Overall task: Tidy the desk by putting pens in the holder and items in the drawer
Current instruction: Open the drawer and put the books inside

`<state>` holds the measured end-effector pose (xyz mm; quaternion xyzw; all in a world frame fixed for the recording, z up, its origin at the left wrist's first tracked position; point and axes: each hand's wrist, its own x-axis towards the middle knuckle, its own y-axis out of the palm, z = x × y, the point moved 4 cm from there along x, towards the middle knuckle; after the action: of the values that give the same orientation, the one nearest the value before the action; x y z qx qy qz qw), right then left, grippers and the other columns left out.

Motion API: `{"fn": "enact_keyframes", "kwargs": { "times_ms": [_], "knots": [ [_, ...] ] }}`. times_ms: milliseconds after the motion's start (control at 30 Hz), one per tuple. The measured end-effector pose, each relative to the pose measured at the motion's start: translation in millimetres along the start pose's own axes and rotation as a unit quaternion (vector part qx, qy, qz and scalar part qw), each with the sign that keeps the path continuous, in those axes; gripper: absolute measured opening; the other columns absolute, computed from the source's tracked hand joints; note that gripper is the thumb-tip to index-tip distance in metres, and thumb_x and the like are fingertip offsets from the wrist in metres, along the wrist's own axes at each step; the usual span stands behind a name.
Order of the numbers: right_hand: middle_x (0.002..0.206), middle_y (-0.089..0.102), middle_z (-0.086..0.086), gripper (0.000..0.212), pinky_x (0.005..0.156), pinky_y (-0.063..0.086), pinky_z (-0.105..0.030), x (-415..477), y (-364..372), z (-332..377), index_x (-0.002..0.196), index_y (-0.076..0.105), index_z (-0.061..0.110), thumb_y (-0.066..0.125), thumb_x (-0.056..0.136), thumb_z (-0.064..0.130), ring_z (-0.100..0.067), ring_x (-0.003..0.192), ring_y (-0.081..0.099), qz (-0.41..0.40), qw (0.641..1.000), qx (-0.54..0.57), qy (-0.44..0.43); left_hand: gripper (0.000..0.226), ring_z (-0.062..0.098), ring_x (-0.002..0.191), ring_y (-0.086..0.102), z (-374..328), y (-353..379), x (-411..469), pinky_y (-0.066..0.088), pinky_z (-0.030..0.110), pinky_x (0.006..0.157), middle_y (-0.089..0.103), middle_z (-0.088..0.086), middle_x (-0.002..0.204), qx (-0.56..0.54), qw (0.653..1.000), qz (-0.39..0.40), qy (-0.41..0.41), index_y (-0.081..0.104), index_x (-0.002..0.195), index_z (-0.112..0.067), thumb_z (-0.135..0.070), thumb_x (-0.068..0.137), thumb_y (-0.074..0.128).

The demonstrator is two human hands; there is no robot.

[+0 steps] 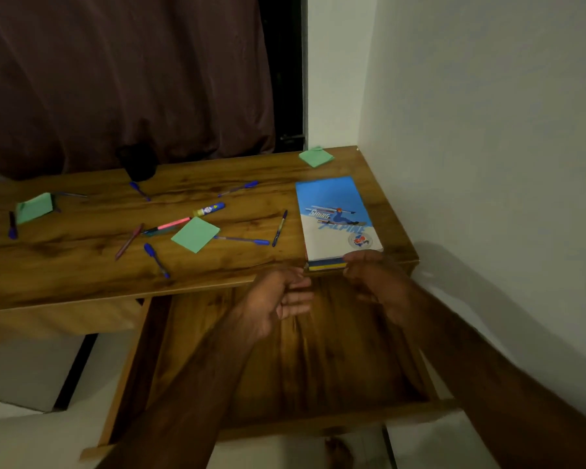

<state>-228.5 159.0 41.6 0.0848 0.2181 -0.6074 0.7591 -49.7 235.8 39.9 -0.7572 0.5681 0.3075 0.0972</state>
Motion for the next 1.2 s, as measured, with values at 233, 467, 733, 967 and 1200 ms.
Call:
{"fn": "enact_keyframes", "kwargs": {
  "times_ms": [233,467,733,967,1200],
  "knots": [
    [0.094,0.059,-0.003,0.017,0.087,0.049,-0.034,91,-31,27,0.103,0.063,0.014,0.065,0.09,0.004,-0.02,0.095,0.056,-0.068,0.995,-0.071,-0.03,0.018,0.021,0.084,0.062,-26,7,89,0.055,0.033,0.07,0.07,0.014,0.099,0.133,0.987,-0.093,0.008,0.068,0.103,-0.01,-0.006,0.092,0.053],
    [0.107,0.063,-0.005,0.027,0.061,0.047,-0.026,166,-51,13,0.115,0.062,0.018,0.068,0.089,0.014,-0.016,0.085,0.061,-0.09,0.985,-0.144,-0.005,0.016,0.025,0.081,0.061,-31,11,151,0.052,0.032,0.066,0.064,0.017,0.094,0.178,0.972,-0.152,-0.032,0.064,0.107,-0.002,-0.009,0.095,0.055],
    [0.126,0.068,-0.01,0.047,0.096,0.057,-0.046,189,-39,-12,0.128,0.064,0.015,0.076,0.084,0.022,-0.028,0.113,0.066,-0.088,0.981,-0.172,0.018,0.039,0.031,0.108,0.062,-33,25,179,0.055,0.05,0.093,0.062,0.012,0.123,0.324,0.937,-0.132,-0.008,0.056,0.132,-0.016,-0.033,0.098,0.05],
    [0.126,0.06,-0.004,0.052,0.093,0.056,-0.047,171,-31,-16,0.127,0.057,0.028,0.076,0.08,0.041,-0.027,0.118,0.058,-0.092,0.941,-0.323,-0.026,0.052,0.031,0.118,0.057,-34,21,185,0.051,0.049,0.099,0.057,0.009,0.133,0.363,0.915,-0.174,-0.014,0.048,0.136,-0.014,-0.037,0.092,0.062],
    [0.105,0.066,0.003,0.033,0.084,0.059,-0.044,185,-38,-30,0.099,0.059,0.037,0.061,0.07,0.052,-0.022,0.101,0.065,-0.084,0.968,-0.235,0.036,0.05,0.032,0.115,0.057,-35,5,185,0.05,0.046,0.098,0.057,0.016,0.131,0.312,0.932,-0.182,-0.01,0.046,0.135,-0.008,-0.017,0.09,0.067]
  ]
}}
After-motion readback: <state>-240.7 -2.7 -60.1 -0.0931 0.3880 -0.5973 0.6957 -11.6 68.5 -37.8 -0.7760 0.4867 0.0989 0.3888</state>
